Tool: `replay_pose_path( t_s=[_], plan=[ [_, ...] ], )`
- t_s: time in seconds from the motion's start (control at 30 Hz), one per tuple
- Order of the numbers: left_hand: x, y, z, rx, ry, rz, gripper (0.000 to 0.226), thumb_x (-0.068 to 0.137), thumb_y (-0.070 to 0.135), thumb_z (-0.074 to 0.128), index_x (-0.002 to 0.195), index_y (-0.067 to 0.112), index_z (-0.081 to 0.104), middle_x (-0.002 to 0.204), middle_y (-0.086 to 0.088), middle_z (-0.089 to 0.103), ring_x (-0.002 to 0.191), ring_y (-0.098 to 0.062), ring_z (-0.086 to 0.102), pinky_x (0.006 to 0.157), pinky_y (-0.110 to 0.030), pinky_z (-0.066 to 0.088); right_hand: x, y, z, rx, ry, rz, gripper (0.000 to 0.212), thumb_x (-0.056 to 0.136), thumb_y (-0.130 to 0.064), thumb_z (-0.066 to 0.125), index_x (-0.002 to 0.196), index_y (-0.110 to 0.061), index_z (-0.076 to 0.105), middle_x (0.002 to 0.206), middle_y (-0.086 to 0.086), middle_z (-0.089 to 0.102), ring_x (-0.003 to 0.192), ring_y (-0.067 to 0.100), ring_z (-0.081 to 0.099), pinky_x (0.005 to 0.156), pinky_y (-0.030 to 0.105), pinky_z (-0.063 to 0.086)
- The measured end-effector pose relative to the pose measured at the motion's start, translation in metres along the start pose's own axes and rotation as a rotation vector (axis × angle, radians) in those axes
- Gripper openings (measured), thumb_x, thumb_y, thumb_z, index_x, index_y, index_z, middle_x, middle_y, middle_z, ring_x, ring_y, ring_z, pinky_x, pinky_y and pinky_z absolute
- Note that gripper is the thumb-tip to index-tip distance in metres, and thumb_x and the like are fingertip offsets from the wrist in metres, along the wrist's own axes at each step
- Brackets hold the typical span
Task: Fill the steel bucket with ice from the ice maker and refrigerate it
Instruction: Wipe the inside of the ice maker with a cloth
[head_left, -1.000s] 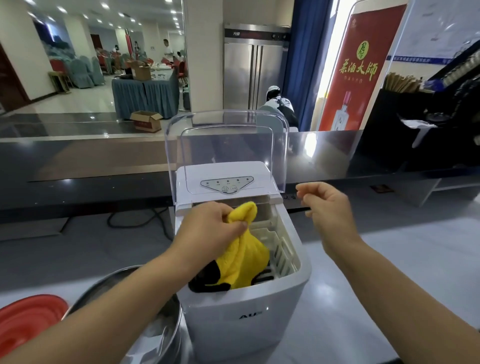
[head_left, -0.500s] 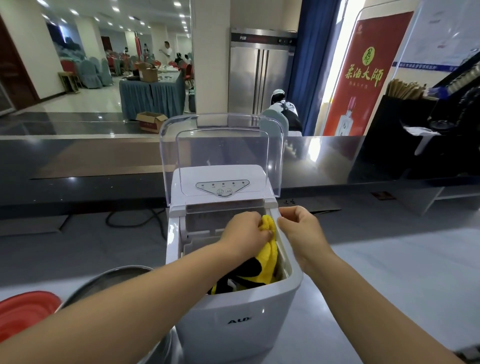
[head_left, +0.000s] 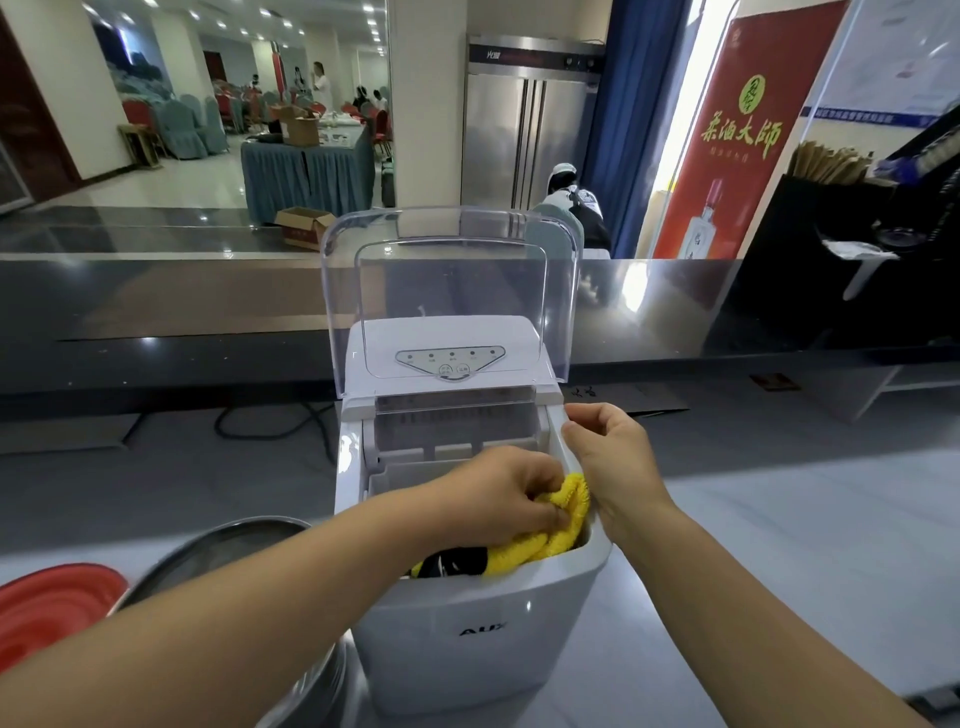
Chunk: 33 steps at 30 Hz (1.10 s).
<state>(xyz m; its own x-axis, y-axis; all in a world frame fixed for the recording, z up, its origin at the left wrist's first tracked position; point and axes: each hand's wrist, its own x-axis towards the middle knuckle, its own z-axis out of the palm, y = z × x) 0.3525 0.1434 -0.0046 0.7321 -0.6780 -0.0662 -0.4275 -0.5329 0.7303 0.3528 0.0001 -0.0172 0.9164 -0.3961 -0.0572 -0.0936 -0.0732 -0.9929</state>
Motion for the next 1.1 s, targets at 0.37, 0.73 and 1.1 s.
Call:
replay_pose_path(
  t_s=[0.37, 0.73, 1.1],
  plan=[
    [-0.004, 0.002, -0.008, 0.140, -0.352, -0.076, 0.008, 0.096, 0.035, 0.046, 0.091, 0.039, 0.051, 0.078, 0.020, 0.047, 0.076, -0.004, 0.049, 0.067, -0.020, 0.038, -0.003, -0.002, -0.002, -0.043, -0.018, -0.051, 0.016, 0.091, -0.008, 0.056, 0.098, -0.020, 0.063, 0.092, -0.002, 0.066, 0.087, 0.016, 0.062, 0.071, 0.027, 0.054],
    [-0.034, -0.003, -0.035, 0.554, -0.492, -0.092, 0.020, 0.096, 0.027, 0.043, 0.097, 0.013, 0.057, 0.084, -0.001, 0.052, 0.071, -0.017, 0.044, 0.069, -0.036, 0.043, -0.004, -0.001, -0.002, -0.001, -0.034, -0.020, 0.016, 0.089, -0.009, 0.061, 0.095, -0.023, 0.066, 0.090, -0.002, 0.070, 0.087, 0.019, 0.067, 0.080, 0.041, 0.058],
    [-0.033, 0.003, -0.072, 0.256, -0.043, -0.133, 0.014, 0.096, 0.027, 0.047, 0.100, 0.020, 0.059, 0.101, 0.000, 0.061, 0.092, -0.017, 0.056, 0.083, -0.034, 0.047, -0.013, -0.008, -0.002, -0.063, -0.003, -0.113, 0.014, 0.088, -0.005, 0.059, 0.093, -0.017, 0.064, 0.098, 0.004, 0.066, 0.094, 0.021, 0.062, 0.083, 0.032, 0.054]
  ],
)
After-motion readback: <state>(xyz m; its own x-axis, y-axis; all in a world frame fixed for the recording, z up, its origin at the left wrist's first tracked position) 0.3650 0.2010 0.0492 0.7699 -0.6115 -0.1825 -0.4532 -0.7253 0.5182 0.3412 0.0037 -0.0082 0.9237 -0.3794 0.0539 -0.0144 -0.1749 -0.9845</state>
